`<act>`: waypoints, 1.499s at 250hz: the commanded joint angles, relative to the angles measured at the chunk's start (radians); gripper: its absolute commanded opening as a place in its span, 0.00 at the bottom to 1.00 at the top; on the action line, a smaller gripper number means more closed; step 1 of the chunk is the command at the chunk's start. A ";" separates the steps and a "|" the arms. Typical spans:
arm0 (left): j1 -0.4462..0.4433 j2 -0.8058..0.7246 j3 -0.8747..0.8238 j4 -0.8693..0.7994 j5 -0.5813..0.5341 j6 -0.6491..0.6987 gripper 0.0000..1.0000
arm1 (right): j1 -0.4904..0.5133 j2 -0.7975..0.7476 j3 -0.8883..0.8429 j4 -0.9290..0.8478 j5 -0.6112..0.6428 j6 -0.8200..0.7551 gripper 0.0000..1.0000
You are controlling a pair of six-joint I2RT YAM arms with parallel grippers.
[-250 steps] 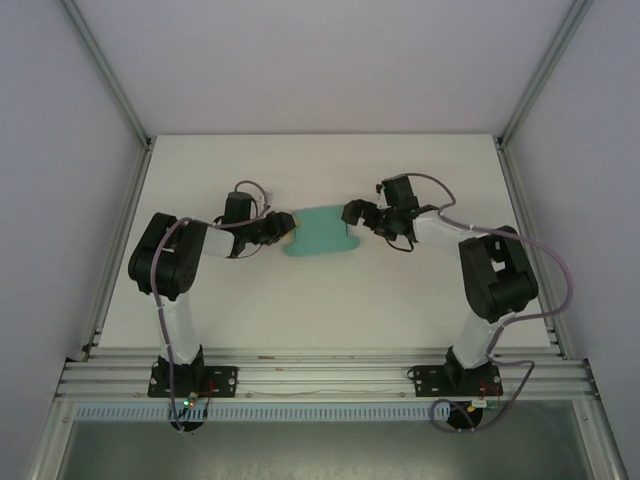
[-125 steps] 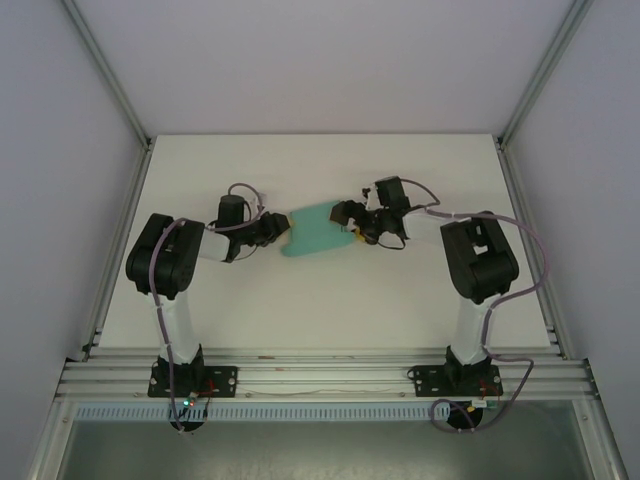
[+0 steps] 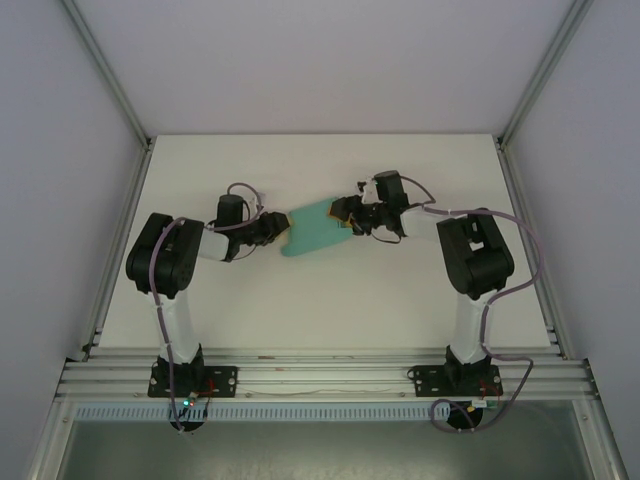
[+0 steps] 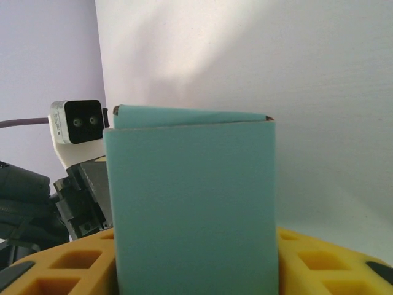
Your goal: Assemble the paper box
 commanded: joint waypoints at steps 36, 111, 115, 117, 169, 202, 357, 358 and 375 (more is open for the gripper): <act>-0.029 -0.118 0.057 -0.184 -0.118 0.112 0.98 | -0.003 -0.044 0.052 -0.116 0.063 0.000 0.43; -0.218 -0.406 0.158 -0.489 -0.578 0.596 1.00 | -0.034 -0.169 0.089 -0.388 0.104 0.138 0.43; -0.219 -0.419 0.154 -0.479 -0.562 0.615 1.00 | -0.040 -0.177 0.085 -0.390 0.090 0.157 0.43; -0.220 -0.425 0.148 -0.473 -0.553 0.625 1.00 | -0.044 -0.181 0.082 -0.390 0.082 0.167 0.43; -0.335 -0.545 0.140 -0.605 -0.372 1.096 1.00 | -0.092 -0.275 0.021 -0.394 -0.015 0.329 0.43; -0.456 -0.565 0.174 -0.751 -0.516 1.329 1.00 | -0.106 -0.295 0.038 -0.496 -0.046 0.362 0.41; -0.545 -0.439 0.275 -0.883 -0.680 1.536 1.00 | -0.112 -0.286 0.109 -0.646 -0.070 0.369 0.40; -0.546 -0.440 0.273 -0.882 -0.679 1.536 1.00 | -0.111 -0.286 0.111 -0.646 -0.071 0.369 0.40; -0.546 -0.441 0.247 -0.832 -0.699 1.544 1.00 | -0.112 -0.289 0.113 -0.642 -0.087 0.376 0.39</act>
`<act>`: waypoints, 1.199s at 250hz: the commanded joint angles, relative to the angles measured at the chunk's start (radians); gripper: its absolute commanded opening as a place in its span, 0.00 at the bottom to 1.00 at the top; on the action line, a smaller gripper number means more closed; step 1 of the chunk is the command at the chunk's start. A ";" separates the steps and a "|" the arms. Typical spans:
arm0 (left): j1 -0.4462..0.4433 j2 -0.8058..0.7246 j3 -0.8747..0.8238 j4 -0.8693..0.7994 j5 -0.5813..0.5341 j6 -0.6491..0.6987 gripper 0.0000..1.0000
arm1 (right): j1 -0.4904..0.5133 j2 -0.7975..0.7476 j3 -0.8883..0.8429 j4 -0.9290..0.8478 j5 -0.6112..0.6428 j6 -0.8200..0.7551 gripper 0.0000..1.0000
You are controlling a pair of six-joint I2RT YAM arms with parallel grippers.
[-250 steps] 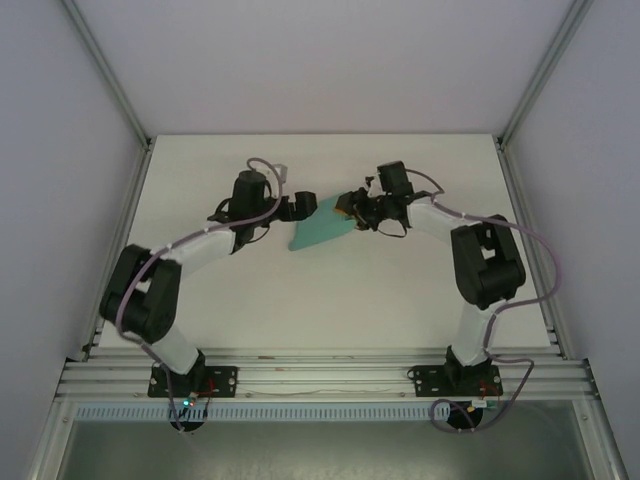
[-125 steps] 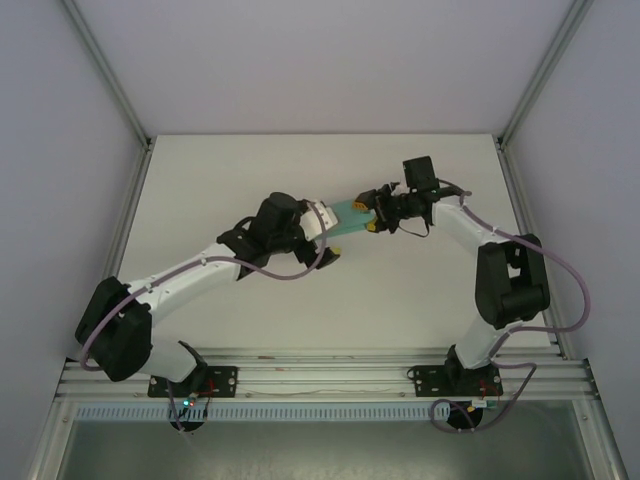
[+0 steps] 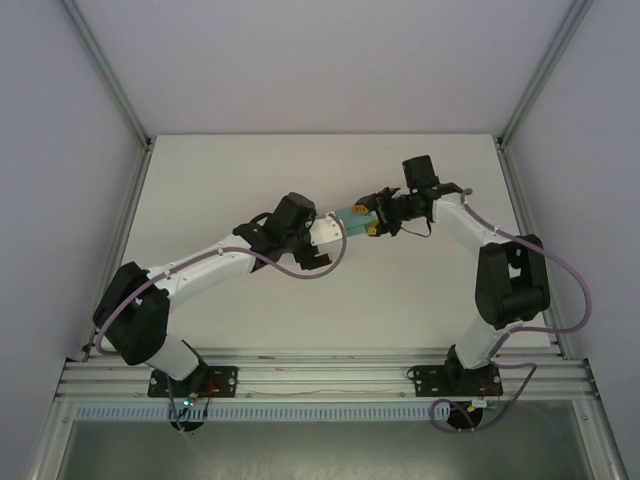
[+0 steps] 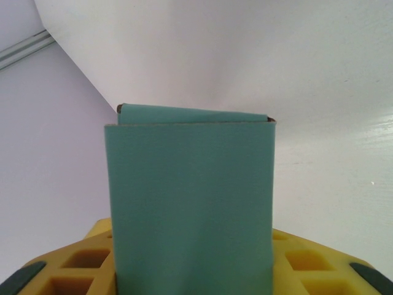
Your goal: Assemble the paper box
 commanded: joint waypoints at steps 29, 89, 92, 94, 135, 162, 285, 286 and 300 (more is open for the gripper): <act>-0.007 0.027 0.007 0.038 -0.070 0.040 1.00 | -0.003 -0.045 0.015 -0.005 -0.043 0.039 0.39; -0.007 0.046 0.014 0.040 -0.120 0.033 0.94 | 0.003 -0.092 -0.050 0.058 -0.082 0.127 0.39; -0.007 0.045 0.014 0.044 -0.119 0.032 0.93 | 0.003 -0.093 -0.051 0.058 -0.083 0.126 0.39; -0.007 0.044 0.014 0.047 -0.118 0.031 0.93 | 0.003 -0.094 -0.050 0.058 -0.084 0.124 0.39; -0.007 0.029 0.006 0.111 -0.107 0.004 0.81 | 0.003 -0.090 -0.039 0.012 -0.087 0.097 0.39; -0.007 0.028 -0.001 0.156 -0.128 0.004 0.69 | 0.002 -0.085 -0.042 0.010 -0.096 0.089 0.41; -0.007 0.002 -0.023 0.154 -0.147 0.040 0.52 | -0.002 -0.091 -0.059 0.089 -0.062 0.140 0.63; -0.007 0.003 -0.023 0.152 -0.147 0.041 0.52 | -0.003 -0.091 -0.058 0.092 -0.062 0.141 0.64; -0.007 0.014 -0.008 0.120 -0.150 0.048 0.50 | -0.009 -0.102 -0.063 0.115 -0.027 0.136 0.70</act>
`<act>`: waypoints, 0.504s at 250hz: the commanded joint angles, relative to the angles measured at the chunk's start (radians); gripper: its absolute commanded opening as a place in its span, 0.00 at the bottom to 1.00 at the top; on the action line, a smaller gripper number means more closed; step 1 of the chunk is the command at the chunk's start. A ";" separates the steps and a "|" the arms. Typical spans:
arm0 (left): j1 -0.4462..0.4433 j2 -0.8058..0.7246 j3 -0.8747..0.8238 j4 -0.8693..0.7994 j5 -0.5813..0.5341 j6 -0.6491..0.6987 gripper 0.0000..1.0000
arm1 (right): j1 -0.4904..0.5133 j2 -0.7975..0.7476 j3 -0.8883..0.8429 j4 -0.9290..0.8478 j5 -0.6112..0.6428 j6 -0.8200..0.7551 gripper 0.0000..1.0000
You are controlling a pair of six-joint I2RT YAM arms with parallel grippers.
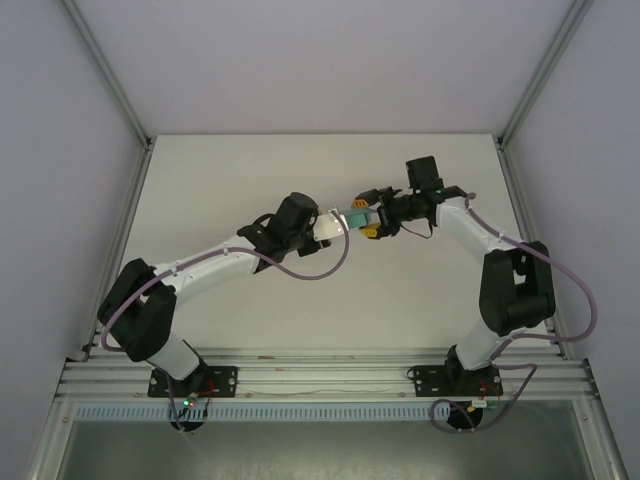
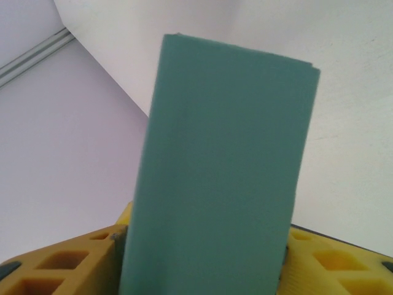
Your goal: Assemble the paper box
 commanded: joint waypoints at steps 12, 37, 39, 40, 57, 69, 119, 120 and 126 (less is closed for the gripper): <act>0.001 -0.007 0.016 -0.029 -0.041 0.027 0.47 | -0.019 -0.069 -0.022 0.041 0.082 -0.016 0.74; 0.005 0.008 0.056 -0.136 -0.014 0.050 0.47 | -0.057 -0.120 -0.013 -0.015 0.226 -0.134 0.83; 0.006 0.009 0.060 -0.149 -0.006 0.055 0.47 | -0.061 -0.125 -0.014 -0.019 0.239 -0.146 0.84; 0.007 0.009 0.063 -0.157 -0.004 0.057 0.47 | -0.062 -0.127 -0.013 -0.020 0.245 -0.152 0.84; 0.017 0.025 0.101 -0.271 0.059 0.083 0.47 | -0.089 -0.170 -0.017 -0.021 0.350 -0.275 0.88; 0.029 0.038 0.134 -0.353 0.117 0.103 0.48 | -0.107 -0.198 -0.025 0.013 0.399 -0.405 0.88; 0.103 0.139 0.266 -0.557 0.304 0.137 0.48 | -0.121 -0.345 -0.152 0.149 0.659 -0.931 1.00; 0.105 0.141 0.270 -0.562 0.305 0.137 0.48 | -0.122 -0.347 -0.156 0.153 0.663 -0.936 1.00; 0.111 0.159 0.291 -0.584 0.321 0.141 0.49 | -0.123 -0.360 -0.175 0.170 0.680 -0.967 1.00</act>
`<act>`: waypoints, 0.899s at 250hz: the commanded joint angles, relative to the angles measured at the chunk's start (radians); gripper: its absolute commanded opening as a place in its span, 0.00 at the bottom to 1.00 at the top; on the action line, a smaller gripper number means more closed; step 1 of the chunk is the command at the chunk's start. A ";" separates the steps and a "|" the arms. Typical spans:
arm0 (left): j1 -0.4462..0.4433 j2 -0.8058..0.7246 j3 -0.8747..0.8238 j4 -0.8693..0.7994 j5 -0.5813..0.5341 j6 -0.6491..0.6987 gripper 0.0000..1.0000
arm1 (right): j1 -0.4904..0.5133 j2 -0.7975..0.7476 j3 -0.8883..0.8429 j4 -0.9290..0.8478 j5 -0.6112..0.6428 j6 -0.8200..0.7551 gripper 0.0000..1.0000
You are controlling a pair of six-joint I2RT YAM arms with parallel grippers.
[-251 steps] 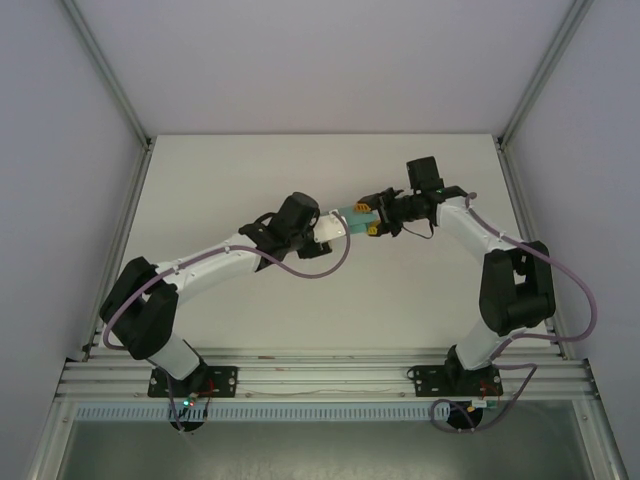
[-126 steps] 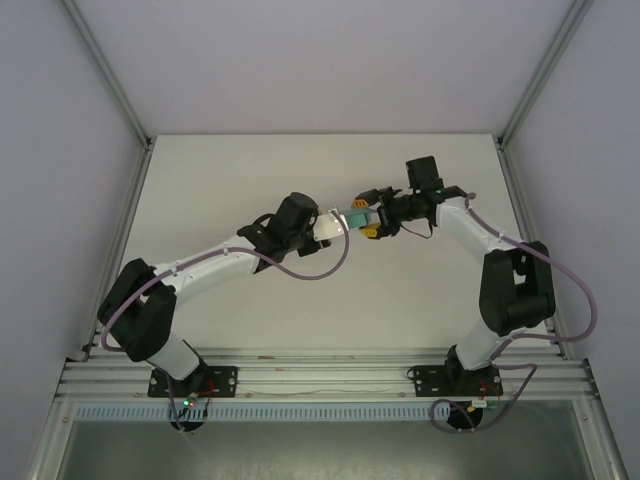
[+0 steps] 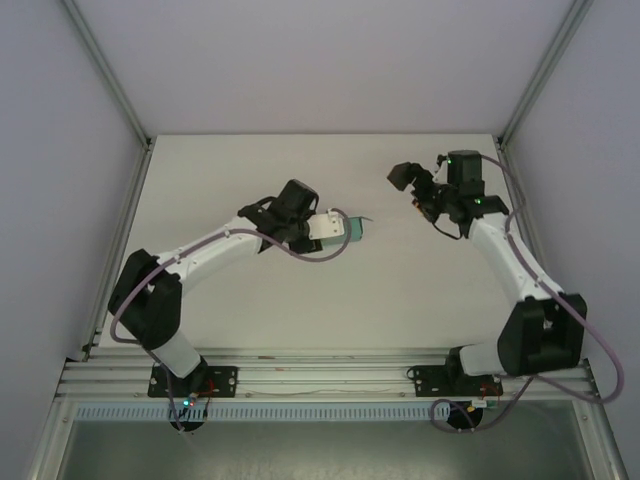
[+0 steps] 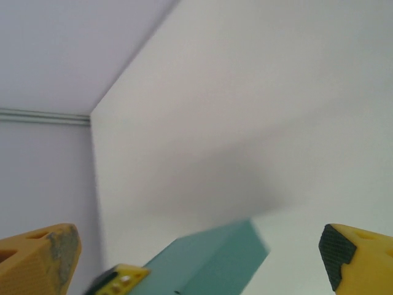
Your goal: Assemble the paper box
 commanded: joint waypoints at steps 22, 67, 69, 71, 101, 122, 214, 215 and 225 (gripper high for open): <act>0.051 0.129 0.148 -0.266 0.167 0.047 0.49 | 0.003 -0.086 -0.128 0.109 0.210 -0.455 1.00; 0.059 0.231 0.227 -0.338 0.199 0.075 0.48 | 0.012 -0.071 -0.119 -0.007 0.032 -0.773 1.00; 0.060 0.234 0.230 -0.340 0.202 0.076 0.48 | 0.013 -0.070 -0.119 -0.013 0.026 -0.786 1.00; 0.061 0.238 0.233 -0.341 0.204 0.076 0.48 | 0.016 -0.068 -0.119 -0.019 0.020 -0.799 1.00; 0.067 0.299 0.294 -0.382 0.233 0.080 0.48 | 0.060 -0.016 -0.096 -0.099 -0.044 -0.940 0.97; 0.069 0.332 0.336 -0.406 0.242 0.072 0.48 | 0.098 0.033 -0.064 -0.137 -0.058 -0.984 0.92; 0.069 0.352 0.368 -0.421 0.252 0.060 0.49 | 0.165 0.198 0.059 -0.168 -0.140 -1.031 0.52; 0.069 0.352 0.368 -0.421 0.252 0.060 0.49 | 0.165 0.199 0.059 -0.169 -0.141 -1.031 0.52; 0.070 0.354 0.368 -0.425 0.251 0.059 0.49 | 0.167 0.206 0.058 -0.168 -0.152 -1.031 0.48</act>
